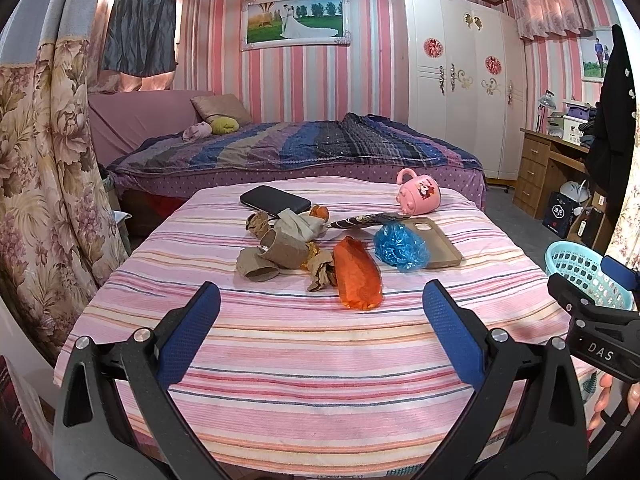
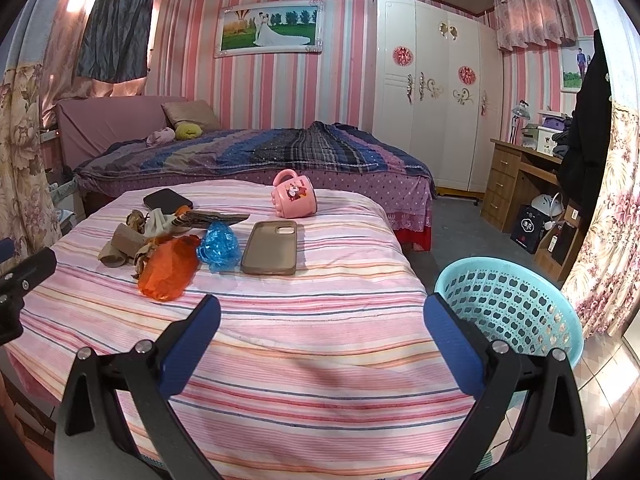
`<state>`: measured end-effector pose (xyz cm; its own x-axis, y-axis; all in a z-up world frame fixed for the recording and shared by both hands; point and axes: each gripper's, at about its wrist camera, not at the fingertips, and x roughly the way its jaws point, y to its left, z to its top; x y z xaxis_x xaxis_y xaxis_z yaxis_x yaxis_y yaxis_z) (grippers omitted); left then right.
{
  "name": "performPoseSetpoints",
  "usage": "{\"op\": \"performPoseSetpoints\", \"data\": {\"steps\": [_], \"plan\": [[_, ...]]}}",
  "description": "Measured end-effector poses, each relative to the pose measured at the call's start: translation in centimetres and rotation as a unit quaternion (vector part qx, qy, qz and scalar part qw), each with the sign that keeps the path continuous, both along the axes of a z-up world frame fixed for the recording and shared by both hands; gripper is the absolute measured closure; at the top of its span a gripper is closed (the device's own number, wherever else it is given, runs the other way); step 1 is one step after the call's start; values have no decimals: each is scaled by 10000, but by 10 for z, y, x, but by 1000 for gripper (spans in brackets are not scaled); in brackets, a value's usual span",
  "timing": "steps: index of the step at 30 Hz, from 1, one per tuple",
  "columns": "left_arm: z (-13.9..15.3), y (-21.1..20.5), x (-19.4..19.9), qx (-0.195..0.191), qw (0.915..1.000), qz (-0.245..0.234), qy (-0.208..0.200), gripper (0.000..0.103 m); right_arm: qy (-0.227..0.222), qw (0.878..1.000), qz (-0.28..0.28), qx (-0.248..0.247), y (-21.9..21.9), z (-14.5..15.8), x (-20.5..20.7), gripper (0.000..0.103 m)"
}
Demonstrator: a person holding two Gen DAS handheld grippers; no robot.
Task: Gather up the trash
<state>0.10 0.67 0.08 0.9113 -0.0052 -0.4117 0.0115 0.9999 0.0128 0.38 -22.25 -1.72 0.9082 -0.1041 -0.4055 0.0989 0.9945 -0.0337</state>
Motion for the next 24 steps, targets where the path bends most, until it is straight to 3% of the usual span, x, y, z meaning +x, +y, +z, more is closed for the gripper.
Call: {"op": "performPoseSetpoints", "data": {"steps": [9, 17, 20, 24], "plan": [[34, 16, 20, -125, 9997, 131, -153, 5, -272, 9996, 76, 23, -1, 39, 17, 4], [66, 39, 73, -11, 9987, 403, -304, 5, -229, 9997, 27, -47, 2, 63, 77, 4], [65, 45, 92, 82, 9983, 507, -290, 5, -114, 9999, 32, 13, 4, 62, 102, 4], [40, 59, 117, -13, 9982, 597, -4, 5, 9, 9999, 152, -35, 11, 48, 128, 4]]}}
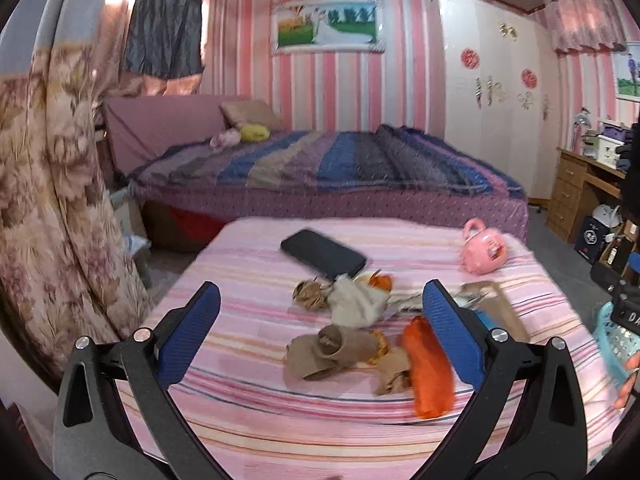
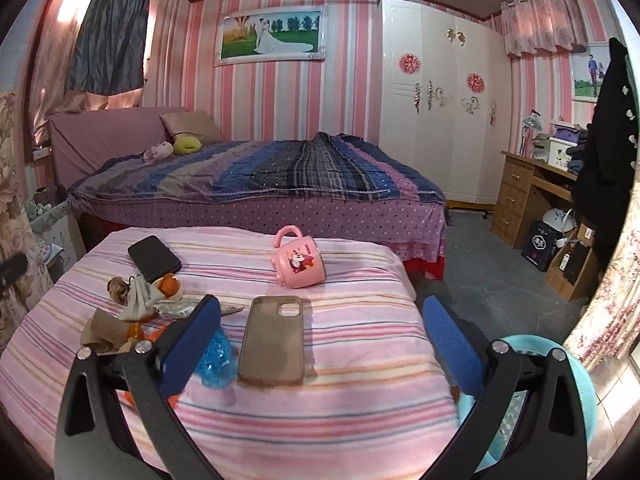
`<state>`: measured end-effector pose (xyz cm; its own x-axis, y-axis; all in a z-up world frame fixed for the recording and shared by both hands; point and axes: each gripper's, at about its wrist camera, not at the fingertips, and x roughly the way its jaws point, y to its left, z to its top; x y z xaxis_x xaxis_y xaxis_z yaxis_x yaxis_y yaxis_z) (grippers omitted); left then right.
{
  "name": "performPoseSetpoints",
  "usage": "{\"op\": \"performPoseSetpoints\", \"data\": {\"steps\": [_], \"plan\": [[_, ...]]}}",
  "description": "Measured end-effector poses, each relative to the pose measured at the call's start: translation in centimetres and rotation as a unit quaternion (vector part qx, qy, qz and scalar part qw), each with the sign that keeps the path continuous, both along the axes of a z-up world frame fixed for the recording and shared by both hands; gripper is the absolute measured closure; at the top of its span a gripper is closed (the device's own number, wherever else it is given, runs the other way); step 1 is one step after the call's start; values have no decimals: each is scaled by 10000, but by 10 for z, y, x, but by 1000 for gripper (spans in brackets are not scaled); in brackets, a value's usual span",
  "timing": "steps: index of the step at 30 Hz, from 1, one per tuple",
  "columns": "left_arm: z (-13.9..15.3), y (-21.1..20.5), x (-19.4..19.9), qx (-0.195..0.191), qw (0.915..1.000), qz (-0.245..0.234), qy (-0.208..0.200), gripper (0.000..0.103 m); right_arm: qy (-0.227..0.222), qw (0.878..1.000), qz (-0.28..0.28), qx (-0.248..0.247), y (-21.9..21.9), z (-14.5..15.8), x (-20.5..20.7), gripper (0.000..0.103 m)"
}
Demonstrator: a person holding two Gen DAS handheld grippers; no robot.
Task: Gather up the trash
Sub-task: 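Grasp the brown cardboard piece with the left tool while the right tool grasps the blue plastic bag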
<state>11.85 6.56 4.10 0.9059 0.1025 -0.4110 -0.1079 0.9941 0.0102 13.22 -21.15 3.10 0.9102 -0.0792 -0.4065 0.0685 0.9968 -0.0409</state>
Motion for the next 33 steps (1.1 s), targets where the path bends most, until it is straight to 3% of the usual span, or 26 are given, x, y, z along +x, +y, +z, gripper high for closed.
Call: {"op": "performPoseSetpoints", "data": {"steps": [3, 8, 15, 20, 33], "plan": [[-26, 9, 16, -47, 9996, 23, 268, 5, 62, 9998, 18, -208, 4, -21, 9, 4], [-49, 20, 40, -129, 9987, 198, 458, 5, 321, 9994, 161, -29, 1, -35, 33, 4], [-63, 10, 61, -194, 9980, 265, 549, 5, 466, 9984, 176, -265, 6, -54, 46, 4], [-78, -3, 70, 235, 9969, 318, 676, 5, 556, 9979, 113, -303, -1, -61, 52, 4], [-86, -12, 76, 223, 9968, 79, 762, 5, 582, 9979, 17, -287, -9, -66, 58, 4]]}}
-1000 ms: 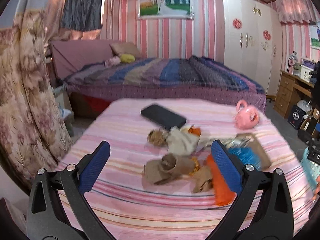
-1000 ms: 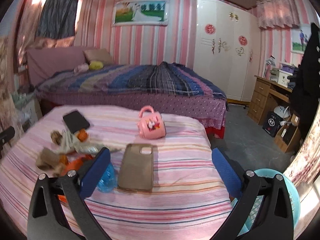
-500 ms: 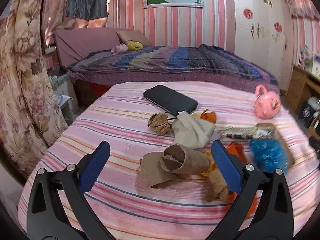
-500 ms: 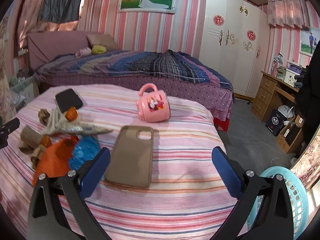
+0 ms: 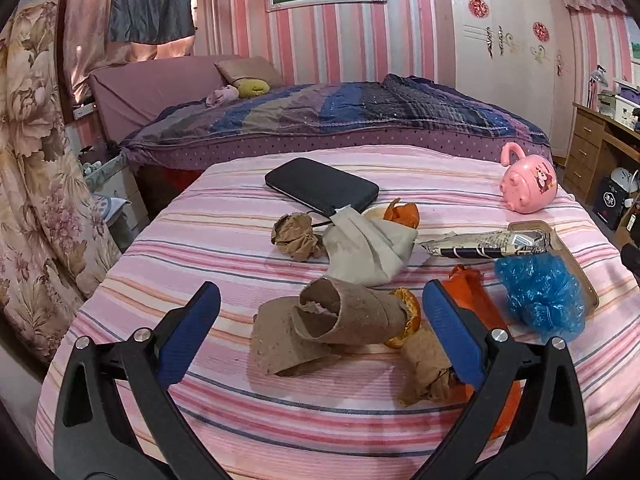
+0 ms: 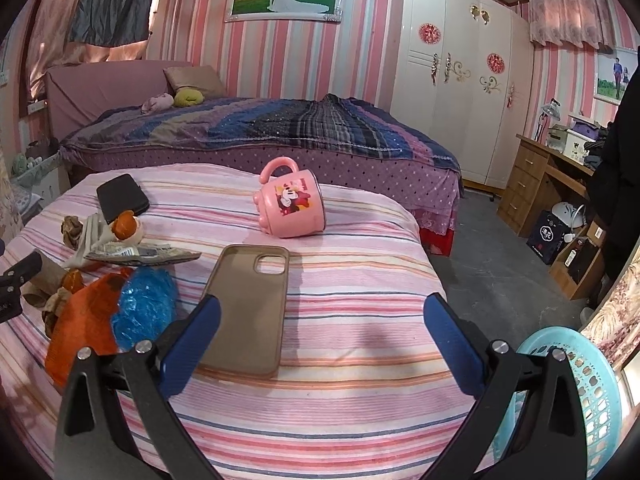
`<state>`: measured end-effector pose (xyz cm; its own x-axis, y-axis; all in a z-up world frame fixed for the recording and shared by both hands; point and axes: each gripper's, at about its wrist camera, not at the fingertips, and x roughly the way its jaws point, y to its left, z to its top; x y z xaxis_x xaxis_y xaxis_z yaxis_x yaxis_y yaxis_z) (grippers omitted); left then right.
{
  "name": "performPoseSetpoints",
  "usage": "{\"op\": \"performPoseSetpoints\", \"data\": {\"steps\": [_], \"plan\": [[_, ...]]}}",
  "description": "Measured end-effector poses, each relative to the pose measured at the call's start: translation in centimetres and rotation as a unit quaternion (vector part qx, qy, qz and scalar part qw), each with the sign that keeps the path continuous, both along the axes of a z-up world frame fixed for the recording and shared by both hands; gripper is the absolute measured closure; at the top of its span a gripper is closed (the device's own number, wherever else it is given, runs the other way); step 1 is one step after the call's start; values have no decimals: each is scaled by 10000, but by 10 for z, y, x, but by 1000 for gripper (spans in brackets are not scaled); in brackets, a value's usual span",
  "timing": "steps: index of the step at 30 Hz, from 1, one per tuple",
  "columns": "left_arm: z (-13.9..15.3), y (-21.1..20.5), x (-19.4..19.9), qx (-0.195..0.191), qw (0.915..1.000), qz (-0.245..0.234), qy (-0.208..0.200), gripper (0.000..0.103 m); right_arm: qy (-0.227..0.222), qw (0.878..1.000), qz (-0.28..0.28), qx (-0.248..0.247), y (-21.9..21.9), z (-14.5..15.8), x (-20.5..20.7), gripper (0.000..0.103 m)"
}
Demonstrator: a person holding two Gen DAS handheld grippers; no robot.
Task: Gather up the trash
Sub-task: 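Grasp the brown cardboard piece with the left tool while the right tool grasps the blue plastic bag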
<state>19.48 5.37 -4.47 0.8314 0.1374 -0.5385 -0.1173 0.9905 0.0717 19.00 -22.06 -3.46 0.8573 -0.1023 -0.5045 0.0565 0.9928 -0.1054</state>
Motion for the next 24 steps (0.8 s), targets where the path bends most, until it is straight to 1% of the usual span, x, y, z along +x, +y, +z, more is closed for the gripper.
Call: {"op": "performPoseSetpoints", "data": {"steps": [2, 4, 6, 7, 9, 11, 13, 16, 18, 20, 21, 22, 23, 24], "plan": [[0, 2, 0, -64, 10000, -39, 28, 5, -2, 10000, -12, 10, 0, 0, 0, 4], [-1, 6, 2, -202, 9997, -87, 66, 11, -12, 10000, -13, 32, -1, -1, 0, 4], [-4, 8, 6, -322, 9991, -173, 202, 26, 1, 10000, -1, 29, 0, -2, 1, 4], [-8, 7, 9, -370, 9986, -235, 297, 28, 7, 10000, 3, 19, 0, -2, 1, 4], [-15, 5, 13, -382, 9979, -316, 416, 39, 19, 10000, 13, -12, 1, -4, 2, 4], [-19, 2, 16, -372, 9971, -423, 515, 43, 28, 10000, 18, -38, 3, -4, 1, 4], [-20, -1, 15, -310, 9973, -441, 499, 44, 46, 10000, 33, -47, 4, -5, 1, 4], [-19, -2, 14, -301, 9972, -483, 492, 49, 67, 9999, 70, -67, 6, -6, 1, 4], [-18, -2, 14, -391, 9957, -638, 545, 73, 85, 9999, 113, -73, 9, -6, 0, 4], [-16, -4, 12, -402, 9957, -659, 516, 74, 91, 9998, 175, -62, 12, -6, -1, 4], [-15, -6, 11, -354, 9957, -689, 502, 84, 96, 9997, 225, -46, 15, -6, -1, 4], [-14, -7, 11, -345, 9956, -718, 502, 89, 104, 9995, 291, -30, 18, -7, -1, 4], [-13, -8, 10, -354, 9953, -738, 508, 101, 112, 9993, 350, -25, 21, -7, -2, 4], [-11, -7, 9, -354, 9954, -733, 503, 101, 134, 9989, 451, -38, 27, -9, -2, 4]]}}
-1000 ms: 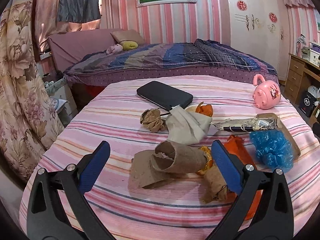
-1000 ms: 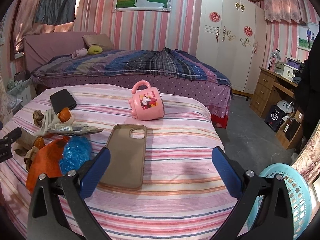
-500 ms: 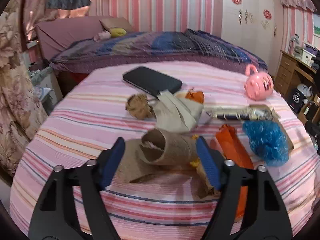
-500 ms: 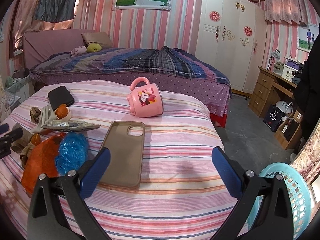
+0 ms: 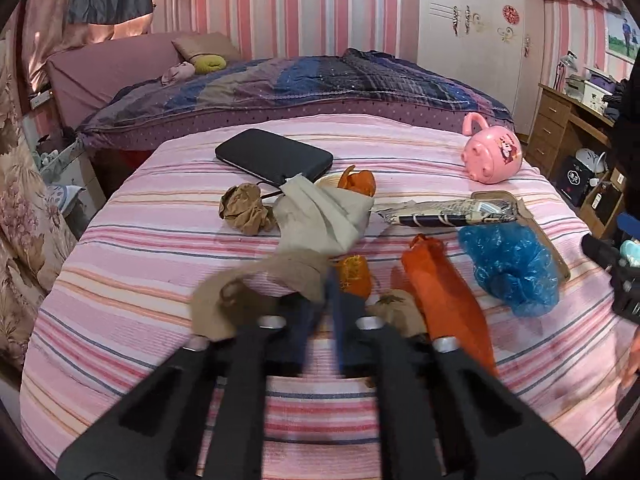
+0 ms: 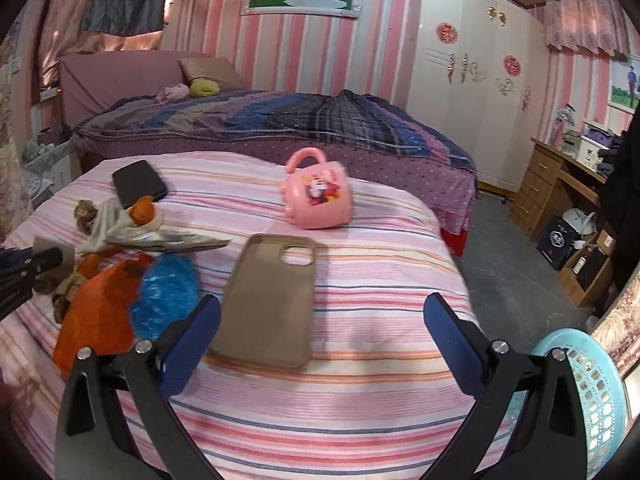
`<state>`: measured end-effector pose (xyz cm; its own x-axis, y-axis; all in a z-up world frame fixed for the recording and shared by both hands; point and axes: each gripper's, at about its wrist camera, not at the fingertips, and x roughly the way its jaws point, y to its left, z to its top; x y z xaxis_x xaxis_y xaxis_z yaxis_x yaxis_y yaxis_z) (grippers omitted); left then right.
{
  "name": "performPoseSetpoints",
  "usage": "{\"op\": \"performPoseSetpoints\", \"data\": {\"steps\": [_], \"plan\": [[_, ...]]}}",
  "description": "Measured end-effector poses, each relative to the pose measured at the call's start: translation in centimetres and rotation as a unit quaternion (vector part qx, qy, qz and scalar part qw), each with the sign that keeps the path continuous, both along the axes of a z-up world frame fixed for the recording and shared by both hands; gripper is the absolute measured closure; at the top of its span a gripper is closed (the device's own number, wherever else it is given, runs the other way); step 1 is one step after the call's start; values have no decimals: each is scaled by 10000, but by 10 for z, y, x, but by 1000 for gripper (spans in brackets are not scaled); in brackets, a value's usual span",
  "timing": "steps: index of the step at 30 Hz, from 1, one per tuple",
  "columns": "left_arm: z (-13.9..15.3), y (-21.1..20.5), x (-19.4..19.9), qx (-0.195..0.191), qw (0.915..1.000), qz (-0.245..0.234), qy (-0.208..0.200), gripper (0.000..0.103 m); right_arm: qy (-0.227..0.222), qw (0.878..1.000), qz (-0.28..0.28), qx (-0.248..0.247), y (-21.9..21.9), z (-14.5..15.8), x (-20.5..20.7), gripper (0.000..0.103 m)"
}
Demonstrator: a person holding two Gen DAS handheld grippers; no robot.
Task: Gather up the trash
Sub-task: 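Grasp the brown cardboard piece with the left tool while the right tool grasps the blue plastic bag, then carry the cardboard in the left tool while the right tool carries the blue bag to the basket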
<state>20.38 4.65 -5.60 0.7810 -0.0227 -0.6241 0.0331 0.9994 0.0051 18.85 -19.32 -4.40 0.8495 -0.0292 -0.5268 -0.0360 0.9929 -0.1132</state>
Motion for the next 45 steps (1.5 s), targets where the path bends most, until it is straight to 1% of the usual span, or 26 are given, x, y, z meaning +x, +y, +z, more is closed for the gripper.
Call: {"op": "performPoseSetpoints", "data": {"steps": [3, 10, 11, 12, 13, 15, 16, 18, 20, 21, 24, 26, 29, 32, 35, 39, 42, 43, 44, 45], "plan": [[7, 3, -5, 8, 10000, 44, -89, 101, 80, 9998, 157, 13, 10, -5, 2, 4], [25, 28, -21, -91, 9992, 226, -308, 101, 422, 9966, 602, 366, 35, -16, 14, 5], [27, 32, -23, -91, 9991, 268, -328, 101, 463, 9960, 670, 357, 40, -17, 15, 7], [27, 35, -24, -85, 9990, 290, -338, 101, 493, 9957, 712, 341, 43, -18, 16, 14], [28, 38, -25, -89, 9989, 311, -345, 101, 585, 9945, 805, 321, 47, -21, 18, 19], [29, 42, -26, -108, 9988, 332, -357, 101, 733, 9918, 974, 386, 51, -25, 20, 38], [30, 44, -27, -118, 9987, 342, -367, 101, 817, 9892, 1113, 497, 52, -26, 21, 43], [31, 46, -29, -148, 9985, 345, -392, 101, 885, 9853, 1298, 680, 51, -26, 21, 67], [34, 46, -30, -172, 9983, 355, -432, 101, 828, 9840, 1374, 775, 50, -20, 18, 79], [37, 46, -32, -210, 9980, 354, -470, 101, 750, 9841, 1406, 781, 49, -16, 15, 81], [46, 46, -39, -366, 9971, 301, -599, 101, 465, 9856, 1478, 673, 43, 0, 4, 83], [50, 41, -43, -298, 9967, 294, -689, 101, 341, 9861, 1492, 642, 36, 11, -2, 83], [56, 27, -49, -201, 9964, 213, -790, 101, 288, 9874, 1434, 607, 23, 17, -8, 83], [61, 10, -54, -223, 9961, 81, -847, 101, 248, 9895, 1285, 610, 4, 22, -18, 83], [64, -14, -58, -175, 9958, -28, -895, 101, 112, 9918, 1108, 625, -19, 32, -31, 83], [72, -55, -63, -404, 9948, -296, -881, 101, -142, 9952, 798, 553, -57, 44, -57, 83], [81, -98, -71, -298, 9932, -550, -977, 101, -337, 9972, 448, 494, -94, 56, -78, 83], [84, -119, -76, -249, 9919, -699, -1031, 101, -396, 9976, 279, 492, -111, 59, -86, 83], [85, -129, -79, -240, 9910, -784, -1054, 101, -426, 9979, 128, 467, -126, 61, -93, 83], [88, -152, -85, -250, 9888, -976, -1098, 101, -441, 9981, 1, 422, -137, 61, -98, 83]]}}
